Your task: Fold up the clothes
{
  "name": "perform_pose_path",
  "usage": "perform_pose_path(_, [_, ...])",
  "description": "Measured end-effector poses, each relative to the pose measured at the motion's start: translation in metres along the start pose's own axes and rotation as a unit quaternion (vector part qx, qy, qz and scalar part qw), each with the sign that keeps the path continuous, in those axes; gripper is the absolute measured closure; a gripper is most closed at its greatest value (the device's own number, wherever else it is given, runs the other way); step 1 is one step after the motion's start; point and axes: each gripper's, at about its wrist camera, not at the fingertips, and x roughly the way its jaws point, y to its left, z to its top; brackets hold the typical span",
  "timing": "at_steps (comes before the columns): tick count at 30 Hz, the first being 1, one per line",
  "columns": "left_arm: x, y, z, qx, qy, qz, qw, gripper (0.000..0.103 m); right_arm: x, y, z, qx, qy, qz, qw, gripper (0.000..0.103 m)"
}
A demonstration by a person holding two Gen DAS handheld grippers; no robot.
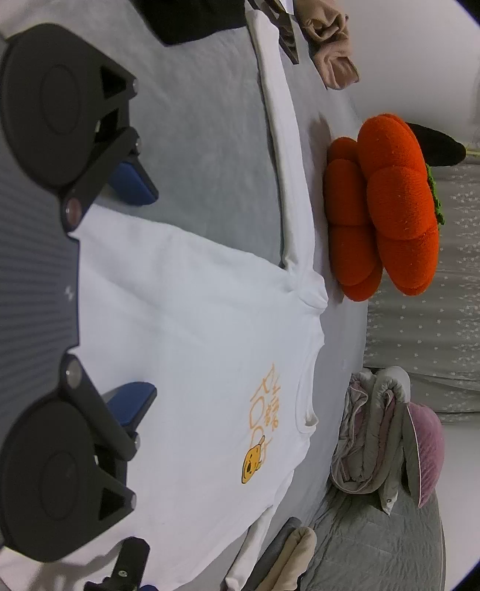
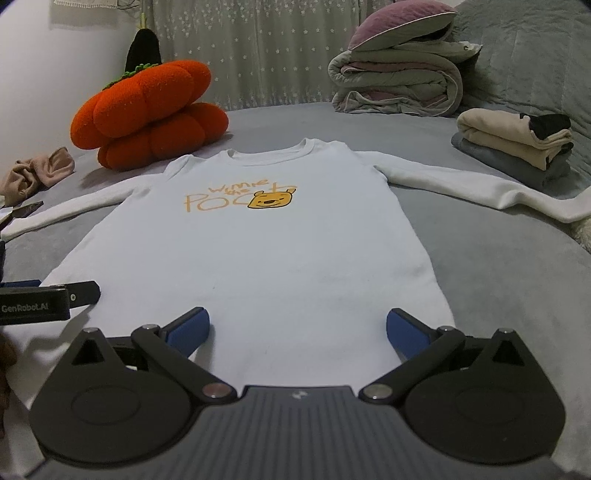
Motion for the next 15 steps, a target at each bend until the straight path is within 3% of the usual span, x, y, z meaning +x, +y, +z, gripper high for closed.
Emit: perform_pose_path(15, [0.0004,-0.0001,0.0011,0.002,0.001,0.001,1.0000,0.001,0.0021,-0.0017,0.0014,0.011,-0.008,-0.015,1.000,0.000])
